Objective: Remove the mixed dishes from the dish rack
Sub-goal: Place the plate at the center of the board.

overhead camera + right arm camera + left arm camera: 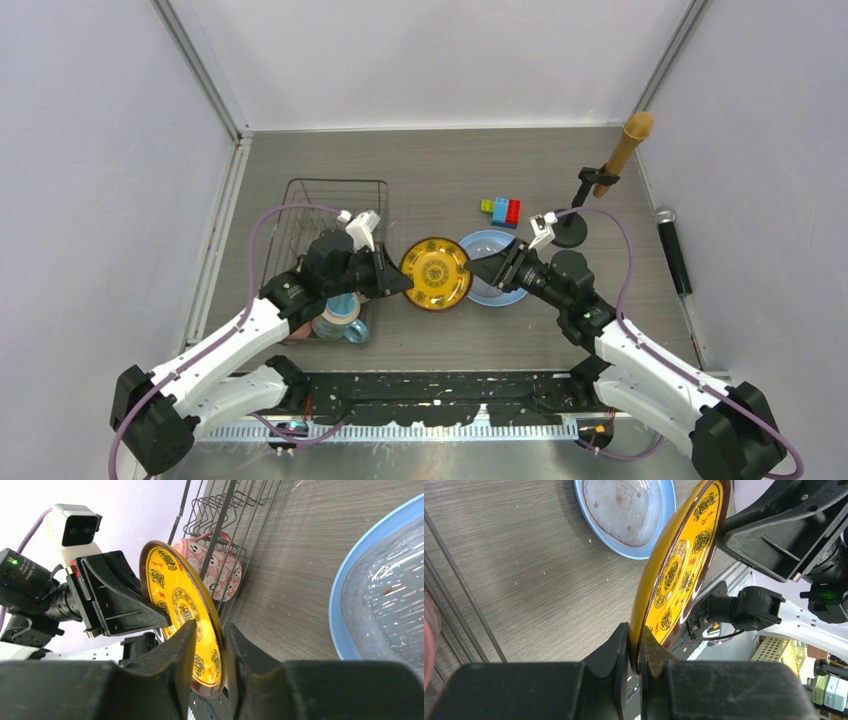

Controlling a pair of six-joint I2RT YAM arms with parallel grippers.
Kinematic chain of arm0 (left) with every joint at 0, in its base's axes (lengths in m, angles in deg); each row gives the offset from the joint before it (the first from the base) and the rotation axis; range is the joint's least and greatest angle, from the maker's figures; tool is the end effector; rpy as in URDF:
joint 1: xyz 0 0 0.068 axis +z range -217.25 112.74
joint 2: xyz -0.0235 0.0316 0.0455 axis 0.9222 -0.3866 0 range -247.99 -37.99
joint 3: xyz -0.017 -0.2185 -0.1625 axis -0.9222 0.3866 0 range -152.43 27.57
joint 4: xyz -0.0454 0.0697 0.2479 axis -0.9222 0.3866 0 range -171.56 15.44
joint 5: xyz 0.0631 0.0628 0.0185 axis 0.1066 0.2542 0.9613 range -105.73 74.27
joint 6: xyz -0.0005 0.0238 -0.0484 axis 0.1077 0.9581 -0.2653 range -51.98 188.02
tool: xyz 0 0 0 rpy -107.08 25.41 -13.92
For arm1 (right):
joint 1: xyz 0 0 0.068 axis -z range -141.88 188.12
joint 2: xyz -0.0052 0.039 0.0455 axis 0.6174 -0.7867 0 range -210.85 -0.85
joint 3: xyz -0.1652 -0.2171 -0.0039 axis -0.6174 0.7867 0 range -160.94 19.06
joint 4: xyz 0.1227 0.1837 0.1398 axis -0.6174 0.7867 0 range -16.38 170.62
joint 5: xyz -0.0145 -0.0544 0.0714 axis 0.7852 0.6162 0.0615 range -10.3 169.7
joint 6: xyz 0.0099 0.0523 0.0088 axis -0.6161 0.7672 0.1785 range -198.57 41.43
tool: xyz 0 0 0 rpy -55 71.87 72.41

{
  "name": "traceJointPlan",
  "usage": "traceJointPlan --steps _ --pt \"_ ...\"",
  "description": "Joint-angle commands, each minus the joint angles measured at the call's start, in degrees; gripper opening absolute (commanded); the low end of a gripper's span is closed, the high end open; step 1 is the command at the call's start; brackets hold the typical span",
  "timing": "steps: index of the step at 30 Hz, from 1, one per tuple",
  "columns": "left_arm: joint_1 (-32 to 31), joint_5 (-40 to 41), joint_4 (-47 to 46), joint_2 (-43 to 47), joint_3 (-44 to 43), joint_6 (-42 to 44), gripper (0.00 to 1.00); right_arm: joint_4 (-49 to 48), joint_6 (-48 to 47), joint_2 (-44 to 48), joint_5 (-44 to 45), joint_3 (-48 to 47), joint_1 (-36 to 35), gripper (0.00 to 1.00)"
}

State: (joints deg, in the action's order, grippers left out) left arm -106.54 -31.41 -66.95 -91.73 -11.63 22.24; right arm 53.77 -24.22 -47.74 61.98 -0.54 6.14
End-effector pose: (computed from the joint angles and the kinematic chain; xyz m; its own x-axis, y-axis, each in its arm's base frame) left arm 0.1570 -0.1409 0.2702 -0.8307 -0.2119 -0.5148 0.2823 0.6365 -0.7177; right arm 0.1569 0.1108 0.2332 -0.6820 0.4867 -0.5459 -0.3540 0.4335 0.8287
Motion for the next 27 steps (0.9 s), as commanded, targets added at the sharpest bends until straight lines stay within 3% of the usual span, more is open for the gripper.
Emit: traceJointPlan --steps 1,2,4,6,16,22,27 --pt "-1.6 -0.1 -3.2 0.4 -0.6 -1.1 0.00 -6.2 2.2 1.4 -3.1 1.2 -0.2 0.28" --pt "-1.8 -0.3 -3.6 0.6 -0.3 -1.3 0.00 -6.2 2.4 1.7 -3.1 1.5 -0.2 0.26" --pt "-2.1 -0.4 -4.0 1.2 0.1 -1.7 0.00 -6.3 2.7 3.1 -3.4 2.3 -0.2 0.07" --pt "-2.3 0.2 -3.9 1.4 0.3 -2.5 0.00 -7.0 2.8 4.6 -3.7 3.2 -0.2 0.01" --pt "-4.5 2.2 -5.2 2.8 3.0 -5.8 0.01 -0.9 3.1 10.2 -5.0 3.7 -0.3 0.01" --pt "-4.7 2.0 -4.9 2.9 1.8 -5.3 0.20 5.2 3.8 12.5 -2.1 2.9 -0.3 0.01" --pt "-4.7 1.9 -3.6 1.6 0.7 -4.2 0.47 8.5 1.7 12.9 -0.6 1.7 -0.3 0.01"
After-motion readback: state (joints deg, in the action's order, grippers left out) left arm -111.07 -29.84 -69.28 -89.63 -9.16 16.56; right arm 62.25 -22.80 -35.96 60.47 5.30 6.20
